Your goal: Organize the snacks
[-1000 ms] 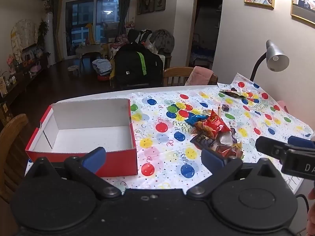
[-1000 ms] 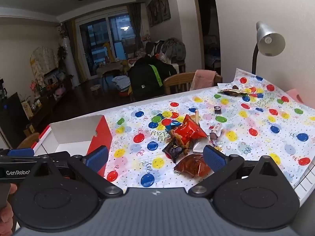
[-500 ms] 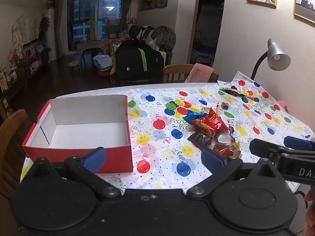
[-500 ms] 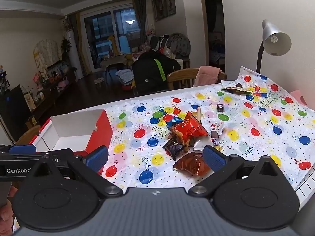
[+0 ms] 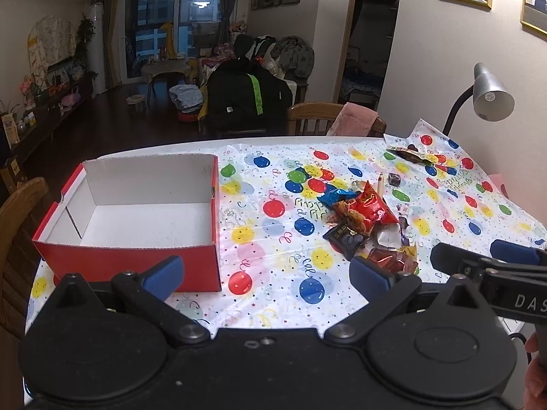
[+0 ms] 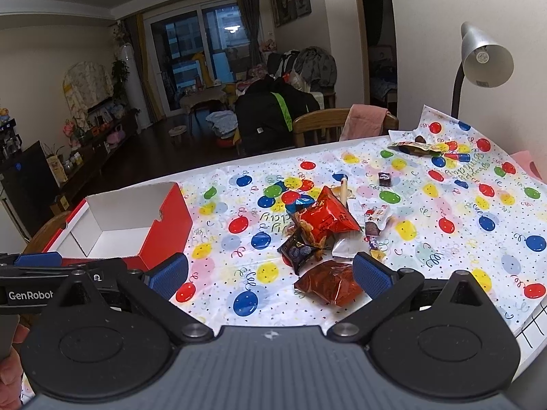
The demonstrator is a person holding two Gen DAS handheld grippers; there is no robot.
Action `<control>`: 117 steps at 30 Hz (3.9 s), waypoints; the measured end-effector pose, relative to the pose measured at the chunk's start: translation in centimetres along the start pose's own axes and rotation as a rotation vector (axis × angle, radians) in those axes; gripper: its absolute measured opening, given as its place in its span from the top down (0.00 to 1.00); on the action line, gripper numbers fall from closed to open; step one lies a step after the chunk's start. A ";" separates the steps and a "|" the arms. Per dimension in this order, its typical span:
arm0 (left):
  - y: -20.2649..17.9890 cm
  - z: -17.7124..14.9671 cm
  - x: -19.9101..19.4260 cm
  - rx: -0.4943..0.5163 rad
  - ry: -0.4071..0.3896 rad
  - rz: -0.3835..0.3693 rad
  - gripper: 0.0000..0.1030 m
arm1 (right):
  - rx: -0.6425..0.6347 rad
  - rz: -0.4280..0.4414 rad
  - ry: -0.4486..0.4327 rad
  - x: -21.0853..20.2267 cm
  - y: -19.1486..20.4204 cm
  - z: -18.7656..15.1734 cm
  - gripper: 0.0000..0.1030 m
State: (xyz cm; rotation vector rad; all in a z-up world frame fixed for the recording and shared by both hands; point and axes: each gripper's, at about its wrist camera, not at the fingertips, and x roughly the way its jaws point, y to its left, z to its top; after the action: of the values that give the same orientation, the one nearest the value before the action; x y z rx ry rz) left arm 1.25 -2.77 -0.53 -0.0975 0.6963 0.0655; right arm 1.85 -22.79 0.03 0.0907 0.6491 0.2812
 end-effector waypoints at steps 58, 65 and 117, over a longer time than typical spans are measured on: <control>-1.3 -0.3 0.8 -0.041 0.031 0.036 0.00 | -0.009 0.033 0.047 1.4 -1.8 0.1 0.00; -2.1 0.1 1.2 -0.036 0.038 0.023 0.00 | -0.005 0.042 0.044 1.8 -2.6 0.2 0.00; -14.0 7.5 30.2 -0.117 0.400 -0.158 0.05 | -0.463 0.313 0.324 20.3 -10.6 -1.7 0.19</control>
State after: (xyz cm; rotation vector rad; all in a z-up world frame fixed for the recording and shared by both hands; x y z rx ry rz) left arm 30.49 -15.04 -13.26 -0.2823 1.0814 -0.0672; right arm 18.70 -27.15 -15.02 -0.3059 0.8755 0.7522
